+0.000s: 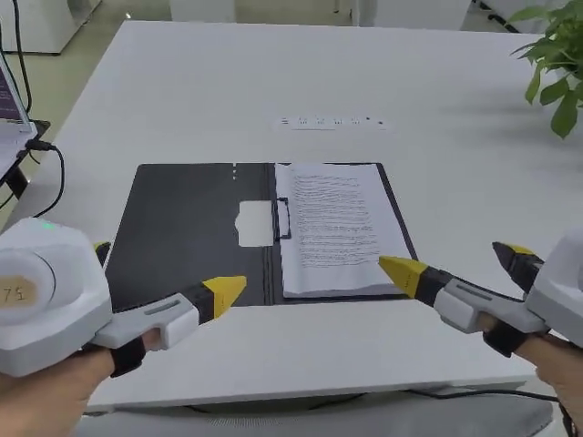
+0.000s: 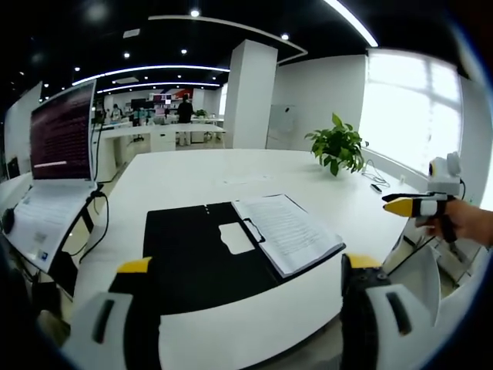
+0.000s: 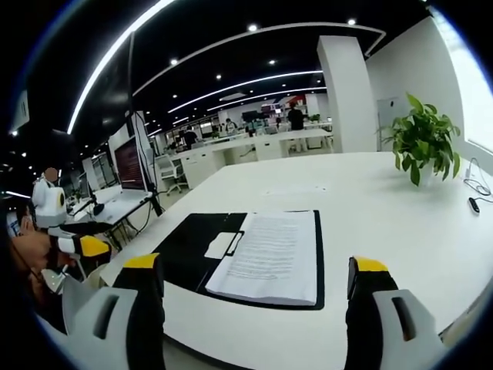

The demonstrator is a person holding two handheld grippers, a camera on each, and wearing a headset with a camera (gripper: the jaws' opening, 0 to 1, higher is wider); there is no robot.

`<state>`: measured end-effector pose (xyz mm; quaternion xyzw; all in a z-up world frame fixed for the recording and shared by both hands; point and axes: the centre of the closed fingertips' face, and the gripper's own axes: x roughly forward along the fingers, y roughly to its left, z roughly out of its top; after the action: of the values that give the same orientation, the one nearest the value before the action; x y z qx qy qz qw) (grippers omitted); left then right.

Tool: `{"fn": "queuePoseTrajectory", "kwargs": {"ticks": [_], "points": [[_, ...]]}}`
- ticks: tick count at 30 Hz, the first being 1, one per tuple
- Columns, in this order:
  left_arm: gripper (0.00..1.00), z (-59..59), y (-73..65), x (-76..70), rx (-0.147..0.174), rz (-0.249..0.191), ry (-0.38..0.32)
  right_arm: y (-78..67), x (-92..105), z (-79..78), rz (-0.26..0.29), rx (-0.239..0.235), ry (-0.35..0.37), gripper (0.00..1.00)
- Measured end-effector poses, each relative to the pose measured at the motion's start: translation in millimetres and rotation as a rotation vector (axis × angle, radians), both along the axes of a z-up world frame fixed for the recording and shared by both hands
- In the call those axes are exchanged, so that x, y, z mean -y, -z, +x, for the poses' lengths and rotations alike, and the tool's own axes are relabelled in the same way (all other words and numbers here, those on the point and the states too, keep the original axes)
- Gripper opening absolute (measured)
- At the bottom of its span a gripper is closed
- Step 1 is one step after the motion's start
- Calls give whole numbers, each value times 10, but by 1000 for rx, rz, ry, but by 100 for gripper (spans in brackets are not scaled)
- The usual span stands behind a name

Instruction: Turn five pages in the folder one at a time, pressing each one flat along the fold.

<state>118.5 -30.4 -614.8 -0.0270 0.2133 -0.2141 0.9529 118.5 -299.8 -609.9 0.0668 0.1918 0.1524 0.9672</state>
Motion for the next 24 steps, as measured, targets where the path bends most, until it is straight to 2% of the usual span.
{"fn": "queuePoseTrajectory", "kwargs": {"ticks": [7, 15, 20, 24], "points": [[99, 30, -30, 32, 7, 13, -13, 40, -3, 31, 2, -14, -28, 99], [99, 12, -32, -2, 6, 17, -39, 185, -21, 50, -5, -46, -59, 98], [99, 1, 28, -32, -10, 23, -58, 237, -38, 53, -3, -62, -79, 98], [99, 16, 77, 20, -21, 25, -61, 242, 0, 56, -2, -60, -85, 98]]}}
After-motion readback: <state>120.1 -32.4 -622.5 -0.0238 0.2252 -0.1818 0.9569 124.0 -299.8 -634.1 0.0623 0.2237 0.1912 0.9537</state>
